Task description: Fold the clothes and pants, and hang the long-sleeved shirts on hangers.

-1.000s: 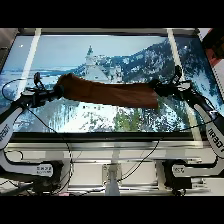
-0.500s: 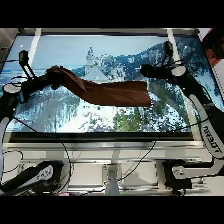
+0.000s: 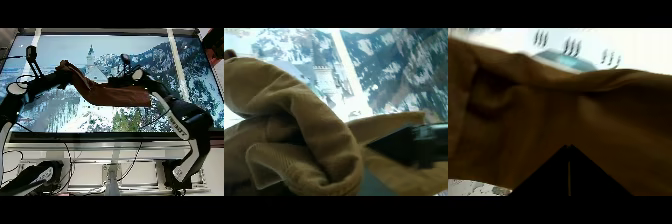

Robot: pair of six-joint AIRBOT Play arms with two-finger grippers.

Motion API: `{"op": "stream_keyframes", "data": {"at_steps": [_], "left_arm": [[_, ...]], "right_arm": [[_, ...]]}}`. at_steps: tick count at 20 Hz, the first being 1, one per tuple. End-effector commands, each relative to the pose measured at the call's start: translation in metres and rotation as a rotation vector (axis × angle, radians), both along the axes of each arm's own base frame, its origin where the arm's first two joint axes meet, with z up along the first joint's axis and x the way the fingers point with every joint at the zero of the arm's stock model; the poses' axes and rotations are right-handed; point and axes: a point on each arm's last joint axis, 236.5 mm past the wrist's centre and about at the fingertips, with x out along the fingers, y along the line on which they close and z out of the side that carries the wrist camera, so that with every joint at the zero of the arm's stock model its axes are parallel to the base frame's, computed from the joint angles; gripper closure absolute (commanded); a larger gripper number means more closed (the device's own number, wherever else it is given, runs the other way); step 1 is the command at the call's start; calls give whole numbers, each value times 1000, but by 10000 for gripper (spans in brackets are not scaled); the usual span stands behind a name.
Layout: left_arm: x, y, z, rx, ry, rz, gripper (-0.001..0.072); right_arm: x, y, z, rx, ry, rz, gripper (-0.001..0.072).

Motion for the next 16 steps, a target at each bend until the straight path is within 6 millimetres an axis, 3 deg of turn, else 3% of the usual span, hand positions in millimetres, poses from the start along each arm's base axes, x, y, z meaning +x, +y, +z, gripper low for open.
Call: {"op": "stream_keyframes", "data": {"at_steps": [1, 9, 12, 14, 16], "left_arm": [[-7, -20, 2, 0, -3, -45, 693], [-12, -39, 1, 2, -7, -82, 693], [-20, -61, 1, 3, -11, -128, 693], [-17, -68, 5, 10, -40, -113, 693], [-12, -73, 11, 19, -78, -80, 693]], "right_arm": [[-27, 51, -36, -7, 117, 94, 705], [-43, 79, -67, 2, 233, 82, 704], [-33, 80, -65, 17, 203, 57, 704], [-29, 68, -60, 12, 216, 52, 704], [-24, 37, -53, -13, 253, 50, 704]]}}
